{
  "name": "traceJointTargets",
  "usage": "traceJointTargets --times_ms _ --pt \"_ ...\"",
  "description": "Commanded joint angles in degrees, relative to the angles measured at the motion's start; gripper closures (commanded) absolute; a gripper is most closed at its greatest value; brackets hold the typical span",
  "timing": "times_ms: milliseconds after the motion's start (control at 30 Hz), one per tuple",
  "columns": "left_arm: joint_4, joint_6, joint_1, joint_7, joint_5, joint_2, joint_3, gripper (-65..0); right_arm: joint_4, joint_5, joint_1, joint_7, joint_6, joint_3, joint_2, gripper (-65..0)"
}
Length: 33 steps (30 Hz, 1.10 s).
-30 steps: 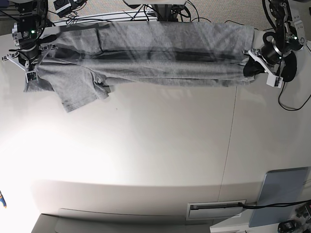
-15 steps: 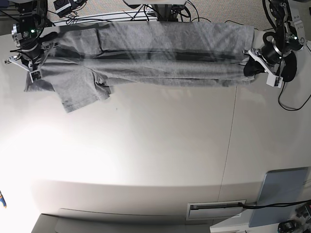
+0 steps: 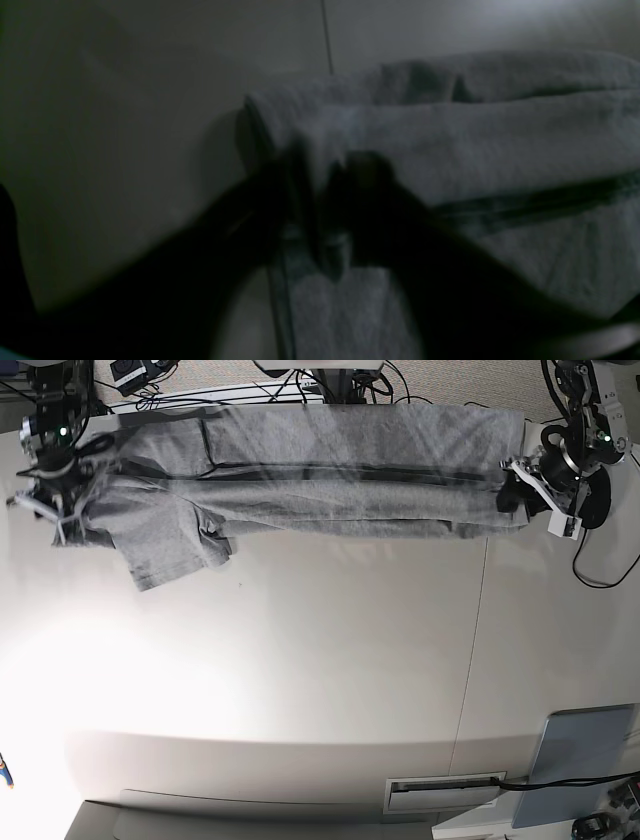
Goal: Fold the T-shirt properly
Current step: 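Release the hem and move the right gripper toward the loose sleeve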
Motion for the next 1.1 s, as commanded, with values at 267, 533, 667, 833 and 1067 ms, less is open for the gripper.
traceJointTargets --times_ms 267,533,667,833,1067 --pt "0.9 -0.2 0.0 -0.9 -0.8 -1.1 -0.4 -35.7 1.0 9.4 13.9 -4.5 3.1 0.5 -0.5 -22.7" --pt "0.9 -0.2 0.0 -0.9 -0.8 -1.1 -0.4 -35.7 -10.5 12.0 26.7 -10.3 6.6 -2.8 -3.1 -22.7" --pt "0.9 -0.2 0.0 -0.9 -0.8 -1.1 -0.4 -35.7 -18.1 11.9 31.8 -10.8 7.1 -8.9 -3.1 -22.7" --pt "0.9 -0.2 0.0 -0.9 -0.8 -1.1 -0.4 -35.7 -25.0 11.9 35.9 -11.3 7.0 -15.5 -3.1 -22.7" --pt "0.8 0.0 0.0 -0.9 -0.8 -1.1 -0.4 -35.7 -28.5 11.9 36.7 -11.7 5.7 -19.8 -3.1 -22.5"
